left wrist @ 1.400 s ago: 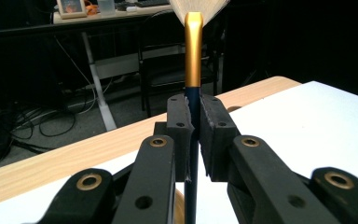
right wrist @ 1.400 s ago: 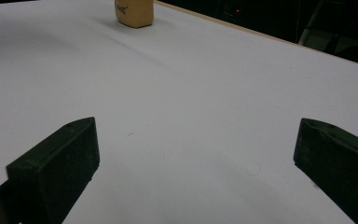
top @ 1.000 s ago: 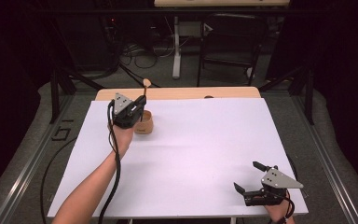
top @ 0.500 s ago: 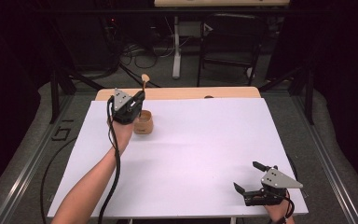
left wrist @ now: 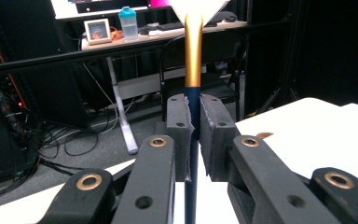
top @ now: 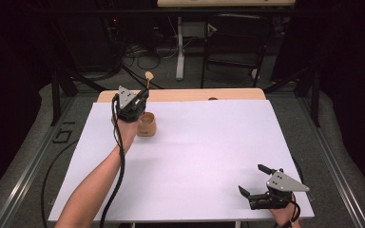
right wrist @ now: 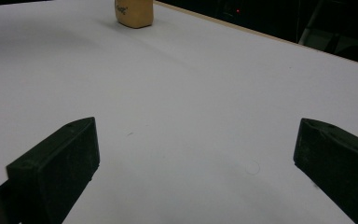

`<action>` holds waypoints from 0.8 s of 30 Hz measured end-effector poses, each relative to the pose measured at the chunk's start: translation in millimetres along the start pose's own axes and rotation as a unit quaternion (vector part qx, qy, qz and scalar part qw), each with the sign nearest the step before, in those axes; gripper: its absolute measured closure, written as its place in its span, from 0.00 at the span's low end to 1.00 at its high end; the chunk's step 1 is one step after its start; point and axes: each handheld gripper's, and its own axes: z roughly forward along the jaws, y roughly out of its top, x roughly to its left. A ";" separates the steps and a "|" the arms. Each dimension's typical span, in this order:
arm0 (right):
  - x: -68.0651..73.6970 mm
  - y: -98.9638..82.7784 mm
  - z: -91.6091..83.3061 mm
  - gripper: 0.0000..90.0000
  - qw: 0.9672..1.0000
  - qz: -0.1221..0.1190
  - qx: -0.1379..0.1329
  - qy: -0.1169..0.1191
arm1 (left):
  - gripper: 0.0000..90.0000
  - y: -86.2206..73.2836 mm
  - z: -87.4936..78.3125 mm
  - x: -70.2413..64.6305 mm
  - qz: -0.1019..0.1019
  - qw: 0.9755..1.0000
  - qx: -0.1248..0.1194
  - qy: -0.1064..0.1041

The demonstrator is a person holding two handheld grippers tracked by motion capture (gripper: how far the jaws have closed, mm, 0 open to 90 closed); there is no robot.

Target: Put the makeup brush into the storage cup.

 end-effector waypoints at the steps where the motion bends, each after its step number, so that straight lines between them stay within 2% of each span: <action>1: -0.1 0.1 -0.3 0.00 1.000 -0.001 0.001 0.000 | 0.92 -1.0 1.0 0.5 -0.001 1.000 0.001 -0.001; 11: -0.2 0.6 -2.4 0.00 1.000 0.001 0.002 -0.001 | 0.92 -11.7 11.3 1.6 -0.010 1.000 0.012 0.005; 24: 0.0 0.0 -0.9 0.00 1.000 0.000 0.000 0.000 | 0.92 -23.3 15.9 2.6 -0.015 1.000 0.024 0.006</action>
